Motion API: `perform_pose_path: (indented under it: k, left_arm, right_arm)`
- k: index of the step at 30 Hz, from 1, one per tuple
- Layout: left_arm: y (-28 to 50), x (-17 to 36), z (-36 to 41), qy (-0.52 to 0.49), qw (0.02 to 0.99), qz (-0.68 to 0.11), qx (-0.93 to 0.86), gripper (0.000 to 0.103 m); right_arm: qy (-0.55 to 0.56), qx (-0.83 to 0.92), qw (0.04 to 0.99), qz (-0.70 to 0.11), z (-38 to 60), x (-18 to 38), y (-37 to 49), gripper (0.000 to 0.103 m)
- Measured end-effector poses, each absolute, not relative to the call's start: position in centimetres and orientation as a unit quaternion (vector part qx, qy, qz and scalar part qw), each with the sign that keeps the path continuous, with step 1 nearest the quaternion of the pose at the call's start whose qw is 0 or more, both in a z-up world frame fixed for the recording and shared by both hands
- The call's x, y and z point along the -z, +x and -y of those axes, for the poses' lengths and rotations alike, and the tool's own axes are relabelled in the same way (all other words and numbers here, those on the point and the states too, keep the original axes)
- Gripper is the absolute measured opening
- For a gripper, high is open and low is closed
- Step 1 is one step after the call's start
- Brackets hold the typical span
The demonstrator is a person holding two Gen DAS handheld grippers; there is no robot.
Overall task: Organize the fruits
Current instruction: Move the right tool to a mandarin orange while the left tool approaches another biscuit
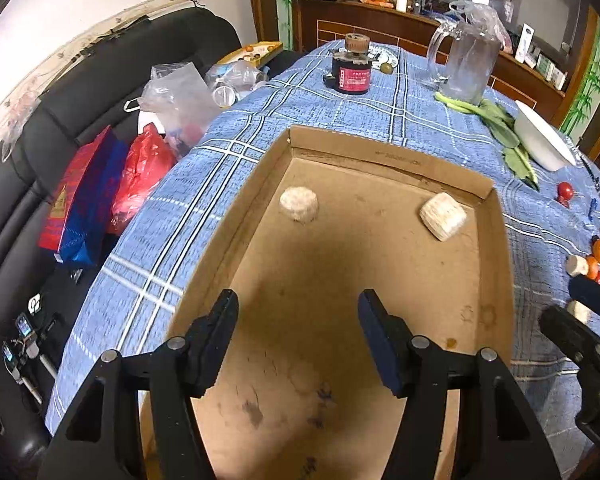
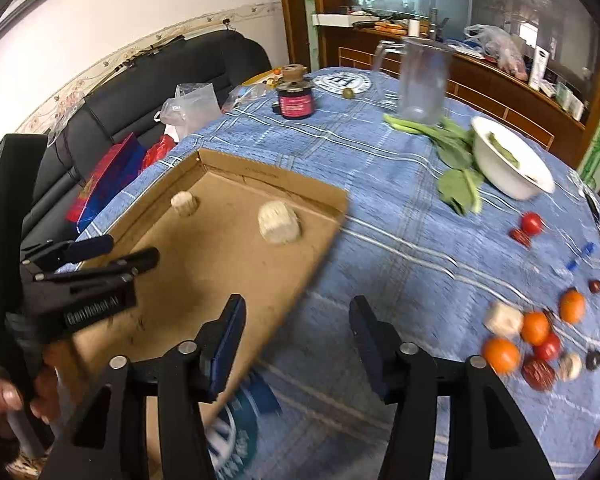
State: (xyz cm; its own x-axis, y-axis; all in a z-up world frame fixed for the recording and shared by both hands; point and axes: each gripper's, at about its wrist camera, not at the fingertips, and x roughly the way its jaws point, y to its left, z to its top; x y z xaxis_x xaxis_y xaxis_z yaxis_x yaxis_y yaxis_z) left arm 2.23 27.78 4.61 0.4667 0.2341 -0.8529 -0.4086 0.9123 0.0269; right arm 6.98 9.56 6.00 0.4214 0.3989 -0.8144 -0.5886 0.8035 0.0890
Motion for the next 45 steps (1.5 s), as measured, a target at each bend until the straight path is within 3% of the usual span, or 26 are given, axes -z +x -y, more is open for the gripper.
perform_pose_path:
  k: [8, 12, 17, 20, 26, 39, 45]
  left_arm:
    - [-1.3, -5.8, -24.0, -0.078, 0.858, -0.468, -0.197, 0.062]
    - [-2.5, -6.1, -20.9, -0.078, 0.864, -0.465, -0.176, 0.069]
    - [-1.8, -6.1, -15.7, -0.052, 0.871, -0.47, -0.133, 0.07]
    - [-0.8, -5.8, -12.4, -0.038, 0.872, -0.478, -0.103, 0.078]
    - [1.8, -4.6, -6.3, 0.006, 0.867, -0.494, -0.065, 0.079]
    - [7.7, -2.5, -1.6, 0.013, 0.856, -0.514, -0.053, 0.079]
    - [10.5, -0.7, -1.0, -0.003, 0.847, -0.528, -0.055, 0.079]
  right_arm:
    - [-0.07, -0.276, 0.84, -0.461, -1.6, -6.1, 3.7, 0.066]
    - [-0.06, -0.255, 0.842, -0.472, 3.6, -5.4, 1.8, 0.066]
    - [-0.052, -0.2, 0.854, -0.478, 10.9, -4.7, 0.5, 0.066]
    - [-0.032, -0.147, 0.868, -0.472, 16.5, -5.0, 0.8, 0.066]
    - [-0.009, -0.034, 0.888, -0.458, 27.4, -5.9, 3.7, 0.069]
    - [-0.01, -0.016, 0.872, -0.489, 33.0, -1.5, 8.7, 0.069]
    - [-0.022, -0.03, 0.87, -0.491, 33.2, -0.8, 9.4, 0.052]
